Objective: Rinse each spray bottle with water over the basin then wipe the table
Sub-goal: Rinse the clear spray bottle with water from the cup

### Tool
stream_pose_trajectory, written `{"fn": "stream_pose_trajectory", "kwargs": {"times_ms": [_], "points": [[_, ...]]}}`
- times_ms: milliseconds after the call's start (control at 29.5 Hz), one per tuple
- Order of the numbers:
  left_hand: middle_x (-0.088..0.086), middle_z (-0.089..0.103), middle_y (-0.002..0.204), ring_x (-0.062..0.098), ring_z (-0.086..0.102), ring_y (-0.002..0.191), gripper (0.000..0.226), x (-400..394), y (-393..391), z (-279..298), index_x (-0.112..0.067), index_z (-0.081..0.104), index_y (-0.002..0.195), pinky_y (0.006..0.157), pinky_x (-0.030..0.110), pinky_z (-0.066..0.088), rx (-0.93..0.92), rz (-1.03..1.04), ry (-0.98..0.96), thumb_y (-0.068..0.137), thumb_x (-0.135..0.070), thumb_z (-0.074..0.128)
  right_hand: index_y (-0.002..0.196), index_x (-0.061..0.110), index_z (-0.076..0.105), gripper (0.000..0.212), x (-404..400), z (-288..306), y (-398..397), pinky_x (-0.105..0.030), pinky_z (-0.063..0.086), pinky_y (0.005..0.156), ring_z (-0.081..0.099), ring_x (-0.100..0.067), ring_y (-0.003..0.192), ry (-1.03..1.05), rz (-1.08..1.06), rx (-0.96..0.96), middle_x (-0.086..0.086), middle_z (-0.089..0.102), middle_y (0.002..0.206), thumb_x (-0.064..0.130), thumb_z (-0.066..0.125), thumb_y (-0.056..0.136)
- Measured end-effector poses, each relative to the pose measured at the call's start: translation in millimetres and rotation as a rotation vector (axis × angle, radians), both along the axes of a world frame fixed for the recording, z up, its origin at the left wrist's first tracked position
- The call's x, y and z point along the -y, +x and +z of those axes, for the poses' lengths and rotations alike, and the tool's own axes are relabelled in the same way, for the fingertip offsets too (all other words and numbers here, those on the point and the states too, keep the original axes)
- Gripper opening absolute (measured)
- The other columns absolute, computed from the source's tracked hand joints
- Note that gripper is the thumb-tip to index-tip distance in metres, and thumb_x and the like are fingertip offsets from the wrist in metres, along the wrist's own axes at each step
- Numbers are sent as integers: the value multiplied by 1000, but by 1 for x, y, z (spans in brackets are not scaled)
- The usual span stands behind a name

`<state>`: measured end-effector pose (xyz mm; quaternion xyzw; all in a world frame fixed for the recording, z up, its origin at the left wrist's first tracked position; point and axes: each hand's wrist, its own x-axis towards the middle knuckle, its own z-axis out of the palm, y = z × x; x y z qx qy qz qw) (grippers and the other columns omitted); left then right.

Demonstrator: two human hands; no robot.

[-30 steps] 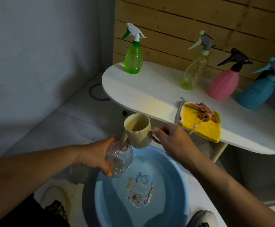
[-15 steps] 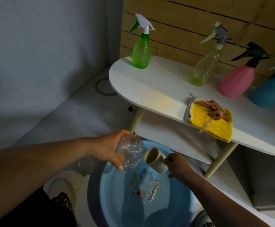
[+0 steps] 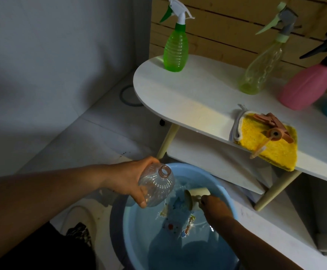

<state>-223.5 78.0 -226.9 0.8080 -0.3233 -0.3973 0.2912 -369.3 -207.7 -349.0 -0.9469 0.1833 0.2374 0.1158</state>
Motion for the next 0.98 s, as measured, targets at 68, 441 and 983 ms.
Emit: {"fn": "stream_pose_trajectory", "kwargs": {"times_ms": [68, 441, 983], "points": [[-27, 55, 125, -7, 57, 115, 105, 0, 0, 1, -50, 33, 135, 90, 17, 52, -12, -7, -7, 58, -24, 100, 128, 17, 63, 30, -2, -5, -3, -28, 44, 86, 62, -25, 116, 0, 18, -33, -7, 64, 127, 31, 48, 106], [-18, 48, 130, 6, 56, 117, 103, 1, 1, 5, -46, 36, 137, 85, 22, 58, 39, -40, -10, 59, -15, 96, 87, 10, 68, 34, -2, 17, 8, -33, 52, 76, 67, -24, 83, 228, -314, 102, -4, 68, 82, 39, 57, 100], [-20, 54, 129, 2, 56, 118, 103, 2, 5, 10, -47, 40, 135, 95, 33, 57, 60, -65, -5, 55, -19, 97, 76, 15, 71, 29, 11, 167, 8, -26, 38, 54, 54, -13, 58, 301, -348, 233, -4, 68, 68, 42, 79, 84]]}}
